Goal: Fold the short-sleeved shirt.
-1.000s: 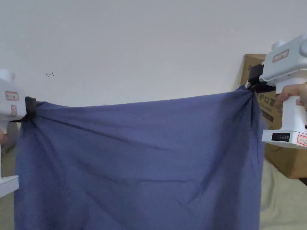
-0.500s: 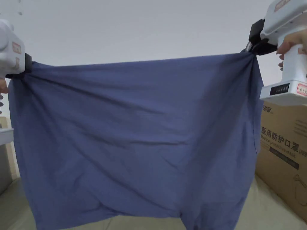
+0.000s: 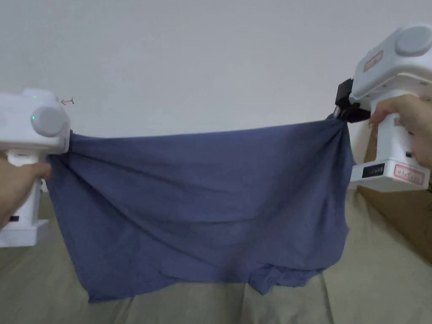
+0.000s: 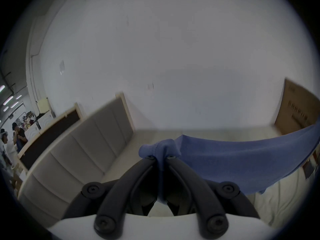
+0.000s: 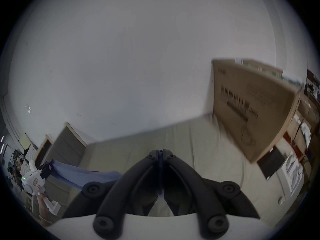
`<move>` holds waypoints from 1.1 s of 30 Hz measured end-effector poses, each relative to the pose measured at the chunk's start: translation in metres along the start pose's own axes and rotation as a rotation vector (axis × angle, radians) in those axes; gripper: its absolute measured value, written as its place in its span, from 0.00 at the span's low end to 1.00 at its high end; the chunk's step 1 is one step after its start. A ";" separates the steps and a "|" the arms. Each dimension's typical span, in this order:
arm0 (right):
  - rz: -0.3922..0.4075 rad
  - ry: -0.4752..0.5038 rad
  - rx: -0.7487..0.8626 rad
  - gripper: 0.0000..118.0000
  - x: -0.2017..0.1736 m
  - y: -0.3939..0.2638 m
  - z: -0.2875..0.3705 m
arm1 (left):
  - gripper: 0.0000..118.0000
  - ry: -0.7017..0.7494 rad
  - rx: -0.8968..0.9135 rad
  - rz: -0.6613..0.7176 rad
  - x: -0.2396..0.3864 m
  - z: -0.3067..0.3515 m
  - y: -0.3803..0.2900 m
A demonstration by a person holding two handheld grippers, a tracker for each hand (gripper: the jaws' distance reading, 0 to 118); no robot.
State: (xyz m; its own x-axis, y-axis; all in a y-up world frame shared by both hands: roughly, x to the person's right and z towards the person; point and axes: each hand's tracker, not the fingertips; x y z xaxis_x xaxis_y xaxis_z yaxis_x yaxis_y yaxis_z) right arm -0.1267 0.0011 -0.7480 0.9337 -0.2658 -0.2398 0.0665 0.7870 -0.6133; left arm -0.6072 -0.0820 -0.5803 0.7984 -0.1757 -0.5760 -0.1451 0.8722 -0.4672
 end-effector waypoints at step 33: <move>0.004 -0.019 -0.440 0.03 0.136 -0.362 0.094 | 0.03 -0.200 -0.267 -0.033 -0.060 0.183 -0.336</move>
State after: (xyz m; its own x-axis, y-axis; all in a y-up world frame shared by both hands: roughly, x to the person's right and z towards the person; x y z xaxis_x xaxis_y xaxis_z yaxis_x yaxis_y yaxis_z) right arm 0.0089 -0.2674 -0.4878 0.9401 -0.2496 -0.2320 -0.0900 0.4748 -0.8755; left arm -0.4997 -0.2803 -0.2658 0.9003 -0.0862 -0.4267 -0.2436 0.7127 -0.6578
